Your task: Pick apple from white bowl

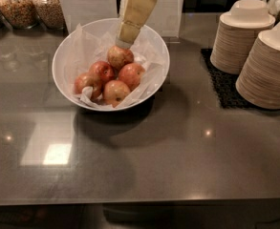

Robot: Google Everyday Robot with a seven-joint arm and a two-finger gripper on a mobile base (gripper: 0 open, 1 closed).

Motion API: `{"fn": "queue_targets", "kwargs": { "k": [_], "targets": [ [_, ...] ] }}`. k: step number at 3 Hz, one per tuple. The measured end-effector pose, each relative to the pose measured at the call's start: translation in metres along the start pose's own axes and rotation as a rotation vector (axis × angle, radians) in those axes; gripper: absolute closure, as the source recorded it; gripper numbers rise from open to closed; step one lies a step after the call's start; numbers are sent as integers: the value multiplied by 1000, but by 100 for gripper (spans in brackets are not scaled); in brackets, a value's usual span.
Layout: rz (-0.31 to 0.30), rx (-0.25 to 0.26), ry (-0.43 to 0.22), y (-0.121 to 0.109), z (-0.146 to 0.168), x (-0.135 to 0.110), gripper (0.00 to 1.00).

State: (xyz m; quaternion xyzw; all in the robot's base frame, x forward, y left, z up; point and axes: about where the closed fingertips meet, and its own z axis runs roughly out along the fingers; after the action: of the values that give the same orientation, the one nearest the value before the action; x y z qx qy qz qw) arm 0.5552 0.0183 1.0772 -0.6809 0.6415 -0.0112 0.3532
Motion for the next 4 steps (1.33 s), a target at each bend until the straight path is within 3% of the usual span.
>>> {"fn": "queue_targets", "kwargs": {
  "k": [1, 2, 3, 4],
  "targets": [
    [76, 94, -13, -38, 43, 17, 0],
    [96, 145, -43, -72, 83, 20, 0],
    [98, 147, -48, -74, 88, 20, 0],
    [109, 100, -58, -63, 114, 21, 0]
  ]
}}
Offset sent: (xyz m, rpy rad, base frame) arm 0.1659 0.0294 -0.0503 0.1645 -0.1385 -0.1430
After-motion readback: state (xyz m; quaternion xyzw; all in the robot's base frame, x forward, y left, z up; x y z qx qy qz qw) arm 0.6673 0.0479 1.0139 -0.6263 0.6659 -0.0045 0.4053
